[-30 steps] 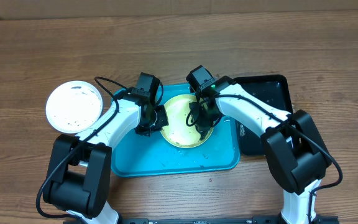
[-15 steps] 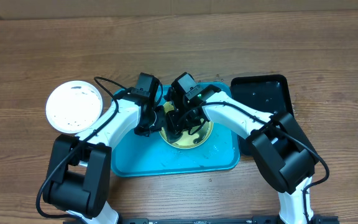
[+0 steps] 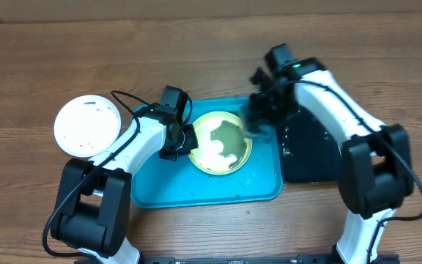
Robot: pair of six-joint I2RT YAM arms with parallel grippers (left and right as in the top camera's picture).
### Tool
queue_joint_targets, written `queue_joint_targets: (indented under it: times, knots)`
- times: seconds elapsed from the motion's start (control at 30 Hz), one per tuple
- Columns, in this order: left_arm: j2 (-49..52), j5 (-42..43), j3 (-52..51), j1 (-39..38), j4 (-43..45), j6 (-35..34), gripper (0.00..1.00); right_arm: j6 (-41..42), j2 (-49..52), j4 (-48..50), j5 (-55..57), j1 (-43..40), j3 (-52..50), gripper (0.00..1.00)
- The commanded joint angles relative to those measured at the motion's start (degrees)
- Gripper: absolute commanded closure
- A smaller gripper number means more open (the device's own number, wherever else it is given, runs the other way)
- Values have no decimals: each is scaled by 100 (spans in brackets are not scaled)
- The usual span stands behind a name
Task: Clean dirty plates on tray and stack at the side
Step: 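Scrub the yellow plate with the sponge in the right gripper, then place the sponge in the black tray and raise the right arm aside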
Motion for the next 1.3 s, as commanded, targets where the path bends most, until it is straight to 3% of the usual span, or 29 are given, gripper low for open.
queue_joint_targets:
  times: [0.0, 0.2, 0.5, 0.6, 0.73, 0.83, 1.03, 1.07, 1.1, 1.27]
  knots:
    - [57, 39, 15, -39, 4, -66, 95, -225, -289, -424, 1220, -442, 127, 96]
    - [57, 37, 17, -39, 72, -68, 94, -203, -275, -669, 2557, -1058, -267, 96]
    - [57, 20, 17, -39, 122, -66, 93, -210, -267, 367, 3167, -1255, -1268, 95]
    - [57, 20, 17, -39, 118, -66, 90, -210, -275, 365, 3025, -1255, -1185, 74]
    - [57, 20, 17, -39, 59, -66, 85, -181, -280, -81, 2752, -1285, -516, 68]
    - [57, 17, 15, -39, 11, -66, 85, -35, -280, -413, 2754, -1482, 114, 51]
    - [59, -22, 7, -92, 4, -68, 88, 122, -278, -461, 2752, -2288, 476, 37]
    - [59, -79, 7, -142, 20, -70, 91, 118, -278, -487, 2732, -2551, 444, 8]
    - [59, -164, 7, -179, 24, -68, 92, 118, -278, -496, 2732, -2675, 444, 0]
    - [59, -280, 7, -302, 24, -68, 96, 118, -278, -396, 2732, -3180, 444, 0]
